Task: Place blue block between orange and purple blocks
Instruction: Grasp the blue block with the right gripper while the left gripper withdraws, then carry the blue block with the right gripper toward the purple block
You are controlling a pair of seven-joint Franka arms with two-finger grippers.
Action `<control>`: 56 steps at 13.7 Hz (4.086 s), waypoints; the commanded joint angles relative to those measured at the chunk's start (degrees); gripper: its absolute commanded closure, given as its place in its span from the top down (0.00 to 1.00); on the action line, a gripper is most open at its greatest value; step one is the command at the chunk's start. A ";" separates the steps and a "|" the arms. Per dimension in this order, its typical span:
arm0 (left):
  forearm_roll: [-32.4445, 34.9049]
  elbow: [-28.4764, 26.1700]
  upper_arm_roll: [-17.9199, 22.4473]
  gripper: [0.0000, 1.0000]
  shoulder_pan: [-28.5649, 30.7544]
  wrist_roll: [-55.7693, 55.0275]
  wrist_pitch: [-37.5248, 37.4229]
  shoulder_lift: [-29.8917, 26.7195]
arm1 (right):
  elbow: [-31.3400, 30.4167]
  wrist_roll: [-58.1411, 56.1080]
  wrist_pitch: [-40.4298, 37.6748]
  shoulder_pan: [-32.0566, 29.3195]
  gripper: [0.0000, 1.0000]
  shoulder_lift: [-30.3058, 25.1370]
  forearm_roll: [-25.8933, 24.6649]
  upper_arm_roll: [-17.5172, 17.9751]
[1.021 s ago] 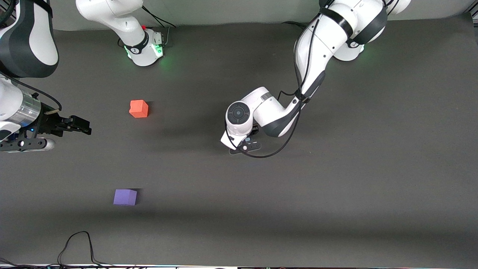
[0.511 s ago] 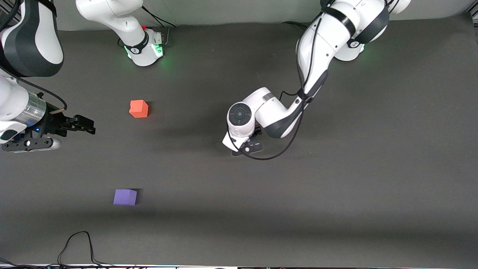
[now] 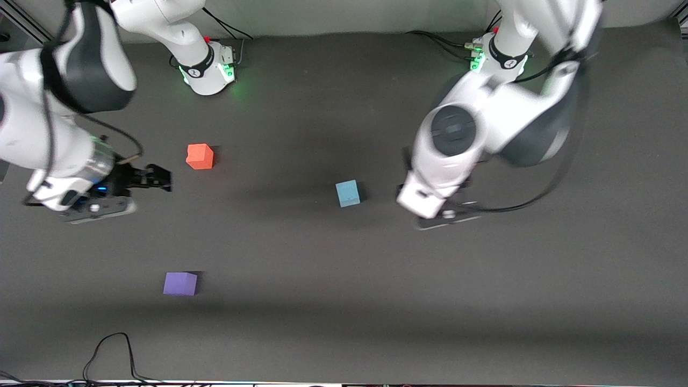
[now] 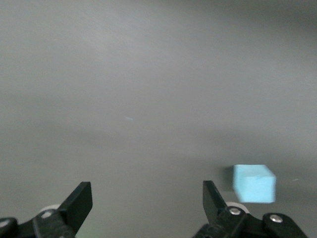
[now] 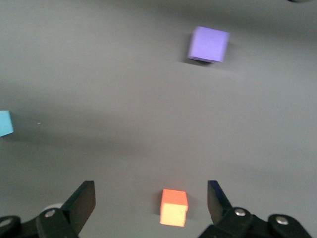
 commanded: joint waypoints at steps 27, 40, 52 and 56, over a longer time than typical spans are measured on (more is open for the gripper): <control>-5.36 -24.77 24.05 1.00 8.26 36.60 -1.39 -27.59 | 20.15 13.55 16.95 30.34 1.00 42.47 11.71 0.29; -6.42 -20.81 23.97 1.00 9.05 37.22 -5.61 -25.12 | 18.12 24.84 9.50 30.25 0.27 37.55 12.50 -4.44; -6.42 -20.72 23.97 1.00 9.05 37.48 -5.87 -25.03 | -7.49 -1.63 19.79 19.54 0.28 19.37 13.73 -21.16; -6.42 -20.72 23.97 1.00 8.97 37.48 -5.96 -25.03 | -15.71 -11.55 29.95 13.66 0.28 19.78 19.59 -20.90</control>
